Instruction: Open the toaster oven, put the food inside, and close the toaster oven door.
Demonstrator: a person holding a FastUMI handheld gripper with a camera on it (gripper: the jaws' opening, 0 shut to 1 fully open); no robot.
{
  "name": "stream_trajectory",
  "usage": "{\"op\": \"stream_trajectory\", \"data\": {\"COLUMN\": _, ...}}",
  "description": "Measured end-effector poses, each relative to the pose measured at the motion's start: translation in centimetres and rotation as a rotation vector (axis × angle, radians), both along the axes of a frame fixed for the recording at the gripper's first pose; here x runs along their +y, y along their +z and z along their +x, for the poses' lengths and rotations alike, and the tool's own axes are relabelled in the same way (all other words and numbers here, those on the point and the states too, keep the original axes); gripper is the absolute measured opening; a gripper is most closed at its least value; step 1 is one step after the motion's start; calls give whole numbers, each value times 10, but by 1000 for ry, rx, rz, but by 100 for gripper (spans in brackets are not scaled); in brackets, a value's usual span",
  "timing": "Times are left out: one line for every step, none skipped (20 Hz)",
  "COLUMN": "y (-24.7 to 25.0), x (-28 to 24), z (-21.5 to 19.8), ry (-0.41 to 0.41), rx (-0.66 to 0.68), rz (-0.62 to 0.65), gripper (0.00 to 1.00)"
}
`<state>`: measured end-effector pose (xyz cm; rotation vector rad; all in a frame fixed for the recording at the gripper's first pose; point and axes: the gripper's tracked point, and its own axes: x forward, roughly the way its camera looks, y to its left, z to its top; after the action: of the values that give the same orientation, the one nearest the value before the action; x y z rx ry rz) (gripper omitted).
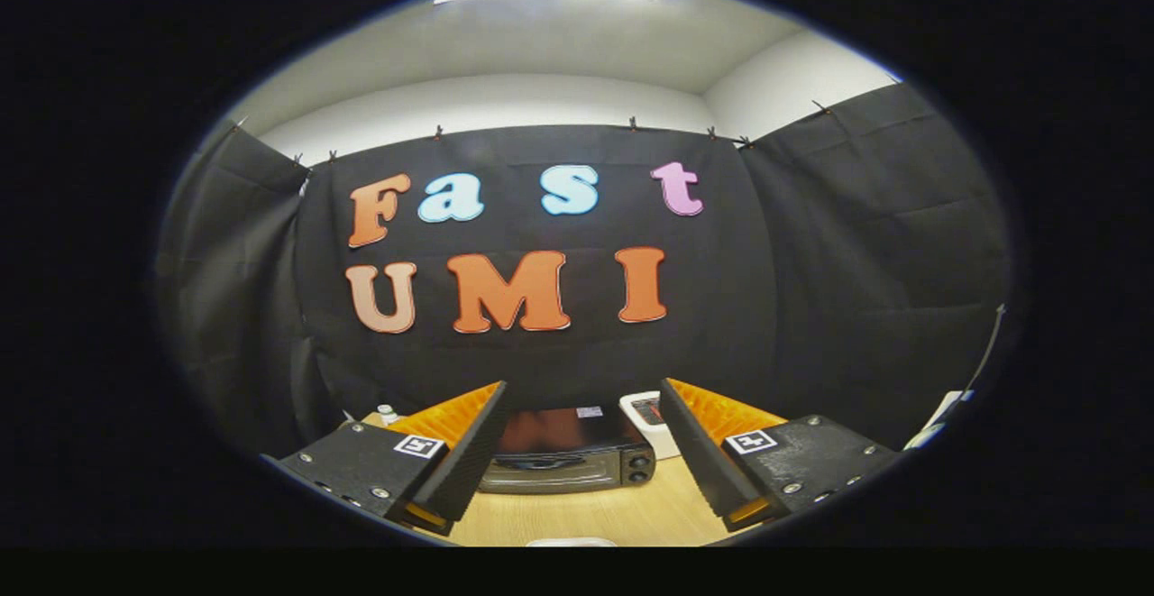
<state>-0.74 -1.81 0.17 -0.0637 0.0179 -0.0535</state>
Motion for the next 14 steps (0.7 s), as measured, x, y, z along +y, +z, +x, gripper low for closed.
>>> {"op": "stream_trajectory", "data": {"y": -2, "x": 0, "z": 0, "ry": 1, "rx": 5, "rz": -1, "gripper": 97}}
{"op": "stream_trajectory", "data": {"y": -4, "x": 1, "z": 0, "ry": 3, "rx": 11, "rz": -1, "gripper": 97}}
{"op": "stream_trajectory", "data": {"y": -6, "x": 2, "z": 1, "ry": 5, "rx": 16, "rz": 0, "gripper": 97}}
{"op": "stream_trajectory", "data": {"y": -8, "x": 3, "z": 2, "ry": 8, "rx": 21, "rz": 1, "gripper": 97}}
{"op": "stream_trajectory", "data": {"y": -9, "x": 6, "z": 3, "ry": 11, "rx": 26, "rz": 2, "gripper": 97}}
{"op": "stream_trajectory", "data": {"y": -10, "x": 8, "z": 4, "ry": 14, "rx": 30, "rz": 2, "gripper": 98}}
{"op": "stream_trajectory", "data": {"y": -11, "x": 8, "z": 6, "ry": 19, "rx": 31, "rz": 1, "gripper": 97}}
{"op": "stream_trajectory", "data": {"y": -11, "x": 11, "z": 8, "ry": 23, "rx": 31, "rz": -2, "gripper": 98}}
{"op": "stream_trajectory", "data": {"y": -11, "x": 14, "z": 9, "ry": 27, "rx": 33, "rz": -4, "gripper": 98}}
{"op": "stream_trajectory", "data": {"y": -12, "x": 15, "z": 11, "ry": 30, "rx": 37, "rz": -5, "gripper": 98}}
{"op": "stream_trajectory", "data": {"y": -15, "x": 16, "z": 13, "ry": 35, "rx": 42, "rz": -6, "gripper": 98}}
{"op": "stream_trajectory", "data": {"y": -18, "x": 18, "z": 17, "ry": 37, "rx": 50, "rz": -4, "gripper": 98}}
{"op": "stream_trajectory", "data": {"y": -22, "x": 19, "z": 20, "ry": 41, "rx": 60, "rz": -1, "gripper": 98}}
{"op": "stream_trajectory", "data": {"y": -26, "x": 23, "z": 24, "ry": 48, "rx": 72, "rz": 4, "gripper": 98}}
